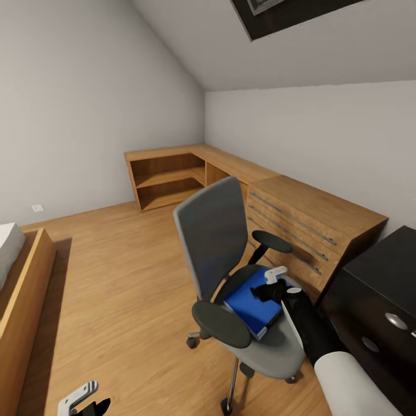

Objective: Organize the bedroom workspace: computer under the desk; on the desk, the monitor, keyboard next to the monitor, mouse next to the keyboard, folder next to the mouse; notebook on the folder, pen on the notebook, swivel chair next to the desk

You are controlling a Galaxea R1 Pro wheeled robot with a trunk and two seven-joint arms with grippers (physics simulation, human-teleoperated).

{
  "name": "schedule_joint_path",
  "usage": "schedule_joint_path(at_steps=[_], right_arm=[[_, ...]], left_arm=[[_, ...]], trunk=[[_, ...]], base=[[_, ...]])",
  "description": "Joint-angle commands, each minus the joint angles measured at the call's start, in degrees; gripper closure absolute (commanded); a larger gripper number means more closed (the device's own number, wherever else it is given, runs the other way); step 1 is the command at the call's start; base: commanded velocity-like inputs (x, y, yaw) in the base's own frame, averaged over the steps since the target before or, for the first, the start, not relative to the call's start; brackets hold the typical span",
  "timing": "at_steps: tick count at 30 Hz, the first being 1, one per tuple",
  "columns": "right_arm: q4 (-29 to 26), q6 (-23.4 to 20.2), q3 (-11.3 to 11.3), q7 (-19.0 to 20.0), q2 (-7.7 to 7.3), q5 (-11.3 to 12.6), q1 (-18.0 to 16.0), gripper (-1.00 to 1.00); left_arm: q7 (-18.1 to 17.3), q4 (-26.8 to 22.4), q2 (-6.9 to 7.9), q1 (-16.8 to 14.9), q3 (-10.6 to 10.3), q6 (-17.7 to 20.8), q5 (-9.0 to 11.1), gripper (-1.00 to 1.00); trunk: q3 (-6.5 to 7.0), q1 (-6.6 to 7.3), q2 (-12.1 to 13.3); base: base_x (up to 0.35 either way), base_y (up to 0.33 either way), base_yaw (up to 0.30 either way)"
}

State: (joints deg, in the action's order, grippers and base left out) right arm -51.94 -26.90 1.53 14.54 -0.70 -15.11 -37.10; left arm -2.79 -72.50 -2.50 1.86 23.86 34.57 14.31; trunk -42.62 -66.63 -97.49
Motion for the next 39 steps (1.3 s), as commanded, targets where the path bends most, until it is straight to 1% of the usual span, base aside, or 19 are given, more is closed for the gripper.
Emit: schedule_joint_path(at_steps=[1,5,8,9,13,15,20,26,32,39], right_arm=[[-0.63,-0.25,-0.06,-0.01,0.01,-0.61,-0.05,-1.0],[-1.33,-0.24,-0.85,-0.49,0.05,-0.6,-0.19,-1.0],[-1.54,-0.16,-2.27,-0.6,0.05,-0.56,-0.27,-1.0],[-1.59,-0.03,-3.08,-0.62,0.06,-0.55,-0.3,-1.0],[-1.72,0.91,-4.22,-0.6,0.04,-0.52,-0.32,-1.0],[-1.85,2.56,-4.71,-0.5,0.01,-0.49,-0.33,-1.0],[-1.78,5.6,-5.18,-0.44,-0.18,-0.52,-0.34,-1.0],[-1.77,6.15,-6.25,-0.41,-0.34,-0.53,-0.33,-1.0],[-1.76,6.16,-6.27,-0.44,-0.26,-0.53,-0.26,-1.0],[-1.76,6.16,-6.27,-0.43,-0.18,-0.53,-0.25,-1.0]], left_arm=[[-0.29,-0.08,-0.06,-0.01,0.18,0.33,0.03,-1.0],[-0.2,-0.03,-0.05,-0.01,0.21,0.29,0.02,-1.0],[-0.15,-0.02,-0.05,-0.01,0.24,0.26,0.02,-1.0],[-0.14,-0.01,-0.05,-0.01,0.26,0.28,0.02,-1.0],[-0.12,-0.01,0.0,-0.01,0.3,0.31,-0.02,-1.0],[-0.12,-0.01,0.03,-0.01,0.49,0.32,-0.05,-1.0],[-0.05,0.09,0.04,-0.01,0.99,0.33,-0.03,-1.0],[0.01,0.39,0.04,-0.01,1.26,0.33,-0.02,-1.0],[-0.02,0.42,0.04,-0.01,1.29,0.25,0.02,-1.0],[-0.02,0.43,0.04,-0.01,1.36,0.2,0.02,-1.0]], trunk=[[0.14,0.23,0.39],[0.86,1.11,2.0],[1.4,1.76,3.2],[1.58,1.98,3.6],[1.58,1.98,3.6],[1.58,1.98,3.6],[1.58,1.98,3.6],[1.58,1.98,3.6],[1.58,1.98,3.6],[1.58,1.98,3.6]], base=[[0.0,0.0,0.0],[0.0,0.0,0.0],[0.0,0.0,0.0],[0.0,0.0,0.0],[0.0,0.0,0.0],[0.0,0.0,0.0],[0.0,0.0,0.0],[0.0,0.0,0.0],[0.013,0.0,0.0],[0.229,0.0,0.0]])
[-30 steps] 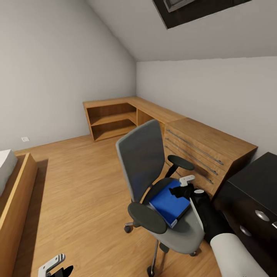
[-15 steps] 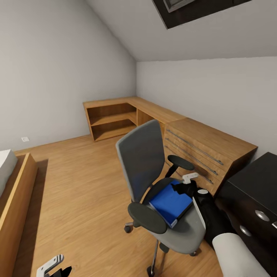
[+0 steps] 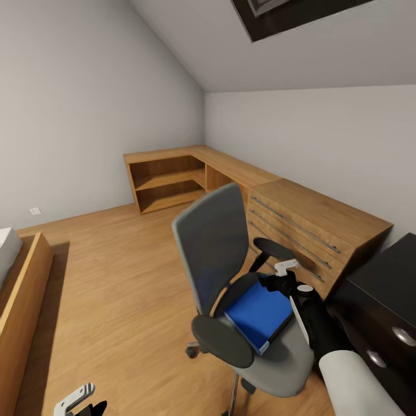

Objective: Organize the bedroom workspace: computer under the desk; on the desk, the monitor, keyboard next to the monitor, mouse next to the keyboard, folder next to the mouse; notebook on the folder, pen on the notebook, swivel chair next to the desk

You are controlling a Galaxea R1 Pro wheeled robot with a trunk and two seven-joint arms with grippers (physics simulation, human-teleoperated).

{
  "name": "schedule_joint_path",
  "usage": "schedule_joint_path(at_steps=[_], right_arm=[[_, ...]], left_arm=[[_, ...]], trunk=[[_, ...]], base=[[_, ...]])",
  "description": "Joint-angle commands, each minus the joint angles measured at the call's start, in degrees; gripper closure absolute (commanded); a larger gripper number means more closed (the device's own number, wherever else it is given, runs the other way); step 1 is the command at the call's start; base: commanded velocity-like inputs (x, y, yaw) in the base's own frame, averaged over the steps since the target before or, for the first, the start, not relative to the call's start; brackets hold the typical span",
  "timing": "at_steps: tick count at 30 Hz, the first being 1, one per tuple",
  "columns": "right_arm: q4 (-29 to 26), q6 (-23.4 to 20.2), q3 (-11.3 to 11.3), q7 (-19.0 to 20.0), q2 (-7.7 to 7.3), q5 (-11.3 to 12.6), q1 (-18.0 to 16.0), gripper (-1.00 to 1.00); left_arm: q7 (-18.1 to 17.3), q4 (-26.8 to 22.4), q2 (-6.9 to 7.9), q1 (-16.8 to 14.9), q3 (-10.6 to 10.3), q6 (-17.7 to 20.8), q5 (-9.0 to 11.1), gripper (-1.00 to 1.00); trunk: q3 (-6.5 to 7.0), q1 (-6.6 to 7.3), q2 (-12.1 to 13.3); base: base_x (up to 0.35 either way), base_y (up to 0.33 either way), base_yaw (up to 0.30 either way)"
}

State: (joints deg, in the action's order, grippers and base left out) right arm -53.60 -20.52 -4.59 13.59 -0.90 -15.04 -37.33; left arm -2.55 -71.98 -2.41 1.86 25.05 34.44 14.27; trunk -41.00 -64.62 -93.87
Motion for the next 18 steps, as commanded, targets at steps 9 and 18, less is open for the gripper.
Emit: schedule_joint_path(at_steps=[9,18], right_arm=[[-0.05,-0.22,-0.15,0.55,0.04,-0.6,-0.02,-1.0],[-0.01,-0.22,-0.14,0.56,0.11,-0.6,0.0,-1.0]], left_arm=[[-0.21,-0.09,-0.05,-0.02,0.14,0.36,0.06,-1.0],[-0.11,0.12,-0.05,-0.02,0.17,0.32,0.06,-1.0]], trunk=[[-0.04,-0.03,-0.02],[-0.04,-0.03,-0.02]], base=[[0.208,0.0,0.0],[0.014,0.0,0.0]])
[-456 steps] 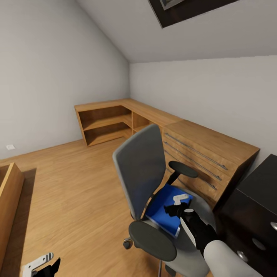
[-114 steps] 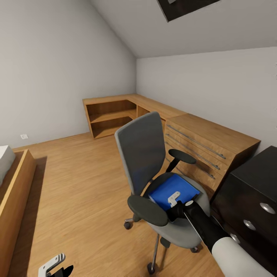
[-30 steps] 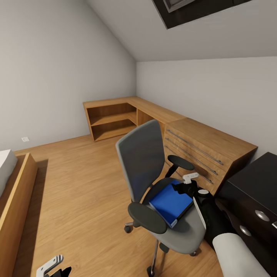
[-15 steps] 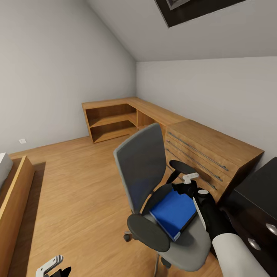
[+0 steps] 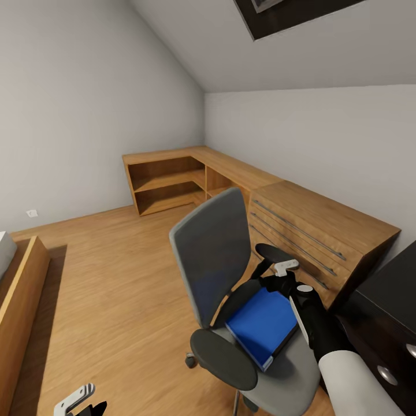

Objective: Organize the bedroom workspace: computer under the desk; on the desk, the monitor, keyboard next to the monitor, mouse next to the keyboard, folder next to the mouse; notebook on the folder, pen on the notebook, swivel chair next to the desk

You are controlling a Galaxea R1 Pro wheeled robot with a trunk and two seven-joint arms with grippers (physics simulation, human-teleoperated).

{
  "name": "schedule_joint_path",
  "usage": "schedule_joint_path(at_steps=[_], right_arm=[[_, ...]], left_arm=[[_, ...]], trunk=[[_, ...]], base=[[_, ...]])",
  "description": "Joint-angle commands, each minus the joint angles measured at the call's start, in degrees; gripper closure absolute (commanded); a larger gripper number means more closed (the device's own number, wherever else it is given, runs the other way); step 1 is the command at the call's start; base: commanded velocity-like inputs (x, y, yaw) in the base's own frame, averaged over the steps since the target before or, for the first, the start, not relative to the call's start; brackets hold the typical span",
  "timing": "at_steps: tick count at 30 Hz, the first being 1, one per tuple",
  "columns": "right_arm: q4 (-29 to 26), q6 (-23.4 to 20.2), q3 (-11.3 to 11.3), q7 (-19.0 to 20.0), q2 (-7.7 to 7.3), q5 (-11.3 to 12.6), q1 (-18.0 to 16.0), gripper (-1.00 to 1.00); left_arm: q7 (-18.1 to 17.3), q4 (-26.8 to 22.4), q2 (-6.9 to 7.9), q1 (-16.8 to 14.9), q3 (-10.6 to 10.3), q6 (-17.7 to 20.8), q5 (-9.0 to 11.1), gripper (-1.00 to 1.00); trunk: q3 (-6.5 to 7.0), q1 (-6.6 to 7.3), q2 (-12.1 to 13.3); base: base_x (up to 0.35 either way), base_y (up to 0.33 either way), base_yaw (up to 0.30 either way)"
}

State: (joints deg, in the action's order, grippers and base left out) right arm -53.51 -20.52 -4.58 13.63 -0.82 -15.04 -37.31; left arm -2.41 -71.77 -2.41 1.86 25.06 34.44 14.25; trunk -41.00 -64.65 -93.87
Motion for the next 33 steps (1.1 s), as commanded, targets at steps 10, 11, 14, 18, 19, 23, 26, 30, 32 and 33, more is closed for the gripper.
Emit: schedule_joint_path(at_steps=[10,11,14,18,19,23,26,30,32,33], right_arm=[[0.18,-0.22,-0.15,0.52,0.03,-0.61,0.02,-1.0],[0.21,-0.22,-0.15,0.52,0.03,-0.61,0.03,-1.0],[0.33,-0.22,-0.16,0.47,0.0,-0.64,0.02,-1.0],[1.68,-0.22,-0.13,0.29,0.02,-0.73,0.0,-1.0],[2.12,-0.22,-0.12,0.27,0.02,-0.74,-0.01,-1.0],[6.73,0.1,0.03,0.12,0.16,-0.87,-0.11,-1.0],[8.07,0.29,0.07,-0.26,0.49,-0.92,-0.86,-1.0],[8.95,0.39,0.13,-1.35,1.14,-1.02,-2.75,-1.0],[9.52,0.58,0.17,-2.87,1.46,-1.1,-3.86,-1.0],[9.67,0.65,0.19,-3.28,1.49,-1.11,-3.98,-1.0]], left_arm=[[-0.42,0.3,-0.08,-0.02,0.16,0.24,0.08,-1.0],[-0.38,0.4,-0.07,-0.02,0.16,0.26,0.08,-1.0],[-0.34,0.57,-0.06,-0.02,0.21,0.27,0.08,-1.0],[-0.31,1.19,-0.06,-0.02,0.28,0.28,0.08,-1.0],[-0.29,1.26,-0.06,-0.02,0.29,0.28,0.08,-1.0],[-0.29,1.49,-0.05,-0.02,0.33,0.28,0.08,-1.0],[-0.3,1.52,-0.05,-0.02,0.34,0.28,0.08,-1.0],[-0.31,1.54,-0.05,-0.02,0.34,0.28,0.08,-1.0],[-0.31,1.54,-0.05,-0.02,0.31,0.28,0.06,-1.0],[-0.31,1.54,-0.05,-0.02,0.3,0.28,0.05,-1.0]], trunk=[[-0.04,0.0,-0.02],[-0.04,0.0,-0.02],[-0.04,0.0,-0.02],[-0.04,0.0,-0.02],[-0.04,0.0,-0.02],[-0.04,0.0,-0.02],[-0.04,0.0,-0.02],[-0.04,0.0,-0.02],[-0.04,0.0,-0.02],[-0.04,0.0,-0.02]], base=[[0.117,0.0,0.0],[0.051,0.0,0.0],[0.026,0.0,0.0],[0.009,0.0,0.0],[0.004,0.0,0.0],[0.002,0.0,0.0],[0.0,0.0,0.0],[0.0,0.0,0.0],[0.0,0.0,0.0],[0.0,0.0,0.0]])
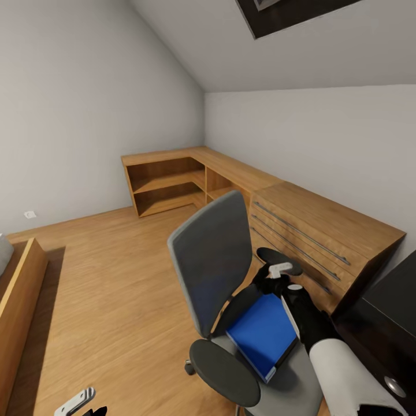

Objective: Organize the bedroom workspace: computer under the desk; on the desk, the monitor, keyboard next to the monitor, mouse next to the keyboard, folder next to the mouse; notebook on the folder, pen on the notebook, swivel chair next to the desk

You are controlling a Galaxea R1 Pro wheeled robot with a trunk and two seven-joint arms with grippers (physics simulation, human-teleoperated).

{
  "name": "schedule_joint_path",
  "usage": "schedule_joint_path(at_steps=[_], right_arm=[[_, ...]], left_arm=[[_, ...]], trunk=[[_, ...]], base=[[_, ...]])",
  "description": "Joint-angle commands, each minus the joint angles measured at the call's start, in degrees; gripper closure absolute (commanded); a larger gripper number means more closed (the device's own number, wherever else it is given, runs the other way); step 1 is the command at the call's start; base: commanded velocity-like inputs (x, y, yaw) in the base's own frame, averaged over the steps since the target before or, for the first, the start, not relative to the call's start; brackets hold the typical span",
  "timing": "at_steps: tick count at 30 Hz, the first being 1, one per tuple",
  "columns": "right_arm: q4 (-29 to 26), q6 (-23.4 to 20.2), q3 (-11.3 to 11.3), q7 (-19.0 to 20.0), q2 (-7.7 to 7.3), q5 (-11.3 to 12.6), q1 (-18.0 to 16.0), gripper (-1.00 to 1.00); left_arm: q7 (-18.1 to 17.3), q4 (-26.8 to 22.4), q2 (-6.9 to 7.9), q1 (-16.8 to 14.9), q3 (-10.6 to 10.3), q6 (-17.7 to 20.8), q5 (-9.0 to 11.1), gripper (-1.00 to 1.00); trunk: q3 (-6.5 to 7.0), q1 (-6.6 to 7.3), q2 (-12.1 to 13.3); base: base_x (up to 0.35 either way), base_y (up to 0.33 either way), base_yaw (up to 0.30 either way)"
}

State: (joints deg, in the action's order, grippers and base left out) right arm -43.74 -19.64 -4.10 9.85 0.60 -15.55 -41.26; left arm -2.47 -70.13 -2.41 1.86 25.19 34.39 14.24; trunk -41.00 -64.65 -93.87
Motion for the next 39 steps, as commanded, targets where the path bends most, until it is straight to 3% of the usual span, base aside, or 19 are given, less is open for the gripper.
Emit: schedule_joint_path(at_steps=[1,6,11,21,39], right_arm=[[0.18,-0.03,-0.26,-0.32,0.14,-0.61,-0.21,-1.0],[1.94,0.5,-0.14,-1.89,0.63,-0.56,-1.79,-1.0],[9.76,2.51,-0.19,-2.23,0.81,-0.52,-6.18,-1.0],[14.11,3.73,-0.2,-2.29,0.82,-0.47,-7.28,-1.0],[16.05,5.04,-0.29,-3.18,0.55,-0.62,-7.31,-1.0]], left_arm=[[-0.26,-0.09,-0.05,-0.01,0.15,0.33,0.02,-1.0],[-0.26,-0.1,-0.05,-0.01,0.14,0.34,-0.01,-1.0],[-0.32,-0.09,-0.05,-0.01,0.12,0.36,0.0,-1.0],[-0.35,0.48,-0.05,-0.01,0.14,0.4,0.06,-1.0],[-0.35,1.02,-0.05,-0.01,0.21,0.33,0.0,-1.0]], trunk=[[-0.04,0.0,-0.02],[-0.04,0.0,-0.02],[-0.04,0.0,-0.02],[-0.04,0.0,-0.02],[-3.27,-3.95,-7.24]], base=[[0.0,0.0,0.0],[0.0,0.0,0.0],[0.0,0.0,0.0],[0.0,0.0,0.0],[0.0,0.0,0.0]])
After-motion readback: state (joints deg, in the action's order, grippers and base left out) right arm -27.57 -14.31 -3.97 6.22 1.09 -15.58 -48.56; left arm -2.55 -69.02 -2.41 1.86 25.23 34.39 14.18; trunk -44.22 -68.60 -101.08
